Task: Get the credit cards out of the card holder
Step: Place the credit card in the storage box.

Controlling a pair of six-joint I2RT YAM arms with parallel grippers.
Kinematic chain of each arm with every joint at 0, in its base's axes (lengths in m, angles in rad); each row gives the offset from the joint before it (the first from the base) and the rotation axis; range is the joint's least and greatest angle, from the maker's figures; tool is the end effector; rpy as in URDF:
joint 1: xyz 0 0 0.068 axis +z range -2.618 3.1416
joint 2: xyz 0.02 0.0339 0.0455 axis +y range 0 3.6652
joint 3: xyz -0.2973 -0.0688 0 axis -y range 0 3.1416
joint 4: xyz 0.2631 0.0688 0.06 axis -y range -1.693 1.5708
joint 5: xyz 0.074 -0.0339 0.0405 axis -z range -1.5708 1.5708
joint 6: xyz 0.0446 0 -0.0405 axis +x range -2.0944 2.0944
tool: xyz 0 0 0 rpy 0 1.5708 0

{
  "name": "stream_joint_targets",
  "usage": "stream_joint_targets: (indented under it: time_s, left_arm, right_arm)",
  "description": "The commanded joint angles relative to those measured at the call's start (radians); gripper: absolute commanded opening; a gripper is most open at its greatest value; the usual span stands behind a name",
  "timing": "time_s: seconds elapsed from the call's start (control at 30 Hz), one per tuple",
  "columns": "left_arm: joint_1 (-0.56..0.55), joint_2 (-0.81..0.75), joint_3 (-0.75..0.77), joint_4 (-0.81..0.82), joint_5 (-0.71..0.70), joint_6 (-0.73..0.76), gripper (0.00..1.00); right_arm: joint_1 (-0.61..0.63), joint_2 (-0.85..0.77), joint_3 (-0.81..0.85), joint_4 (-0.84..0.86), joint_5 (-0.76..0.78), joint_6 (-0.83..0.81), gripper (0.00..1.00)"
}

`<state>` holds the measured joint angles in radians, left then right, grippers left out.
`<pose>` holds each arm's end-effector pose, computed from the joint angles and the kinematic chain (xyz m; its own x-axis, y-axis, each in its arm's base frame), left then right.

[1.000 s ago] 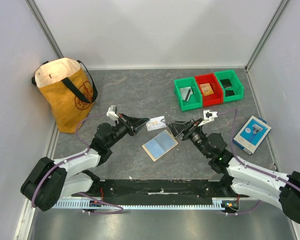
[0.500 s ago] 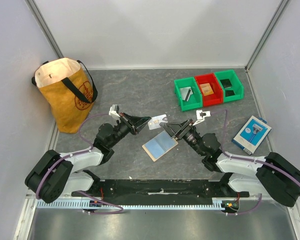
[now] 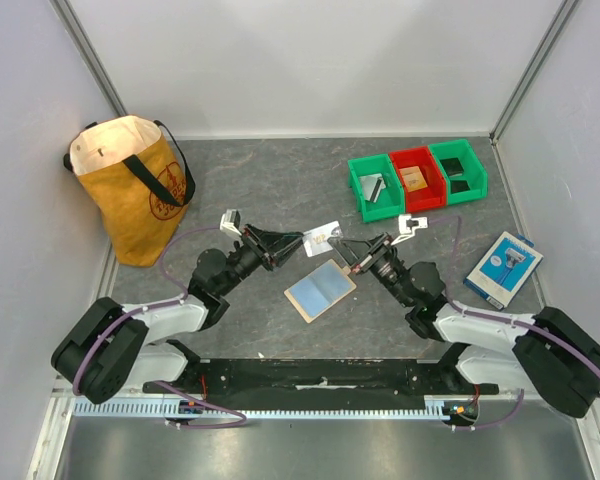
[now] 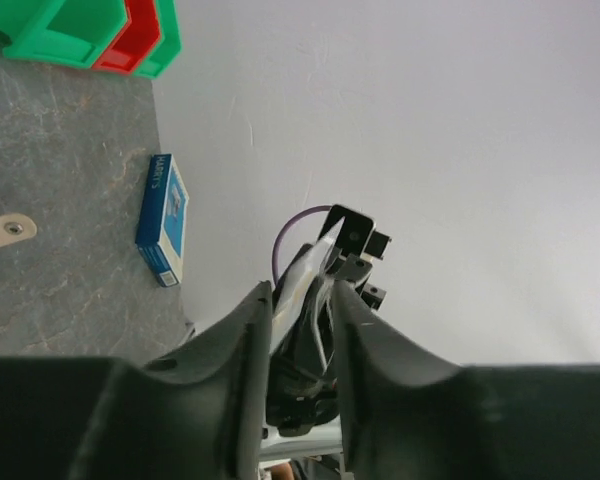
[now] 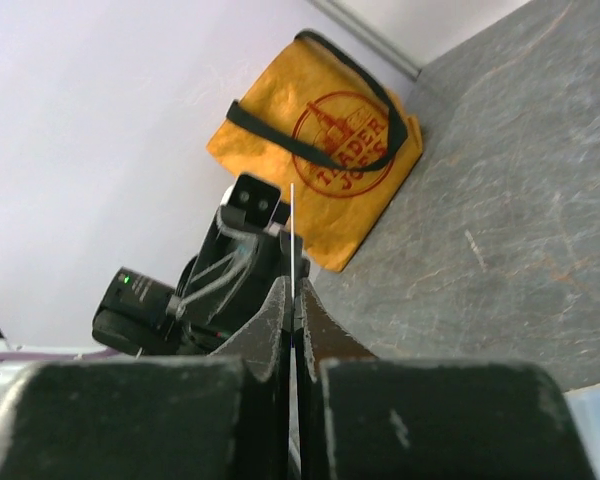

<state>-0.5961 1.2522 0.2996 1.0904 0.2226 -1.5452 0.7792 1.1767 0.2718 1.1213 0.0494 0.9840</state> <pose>0.1969 -0.1455 0.2323 -0.7254 -0.6861 -0.0557 0.1323 -0.0596 -0.9894 0.1661 0.1610 0.2436 -0.4713 0.7035 -0.5320 -0.4968 0.2866 0.8192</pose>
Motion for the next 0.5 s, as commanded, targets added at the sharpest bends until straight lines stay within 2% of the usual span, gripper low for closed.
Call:
stream_joint_targets:
  time_s: [0.0, 0.07, 0.13, 0.23, 0.33, 0.47]
  left_arm:
    - [0.034, -0.023, -0.028, 0.016, 0.056, 0.036, 0.51]
    - [0.071, -0.039, -0.027, -0.056, 0.111, 0.042, 0.68]
    - [0.131, -0.048, -0.030, -0.121, 0.194, 0.057, 0.75]
    - [0.235, -0.065, -0.039, -0.179, 0.308, 0.088, 0.78]
    - [0.343, -0.102, -0.008, -0.338, 0.423, 0.179, 0.79]
    - [0.465, -0.166, 0.126, -0.754, 0.555, 0.454, 0.82]
  right_arm:
    - [-0.069, -0.070, 0.052, -0.085, -0.016, -0.034, 0.00]
    - [-0.113, -0.098, 0.081, -0.197, -0.040, -0.068, 0.00]
    - [-0.170, -0.118, 0.113, -0.290, -0.074, -0.103, 0.00]
    - [-0.270, -0.123, 0.170, -0.405, -0.120, -0.154, 0.00]
    - [-0.397, -0.082, 0.236, -0.477, -0.192, -0.189, 0.00]
    - [-0.563, 0.017, 0.299, -0.460, -0.324, -0.199, 0.00]
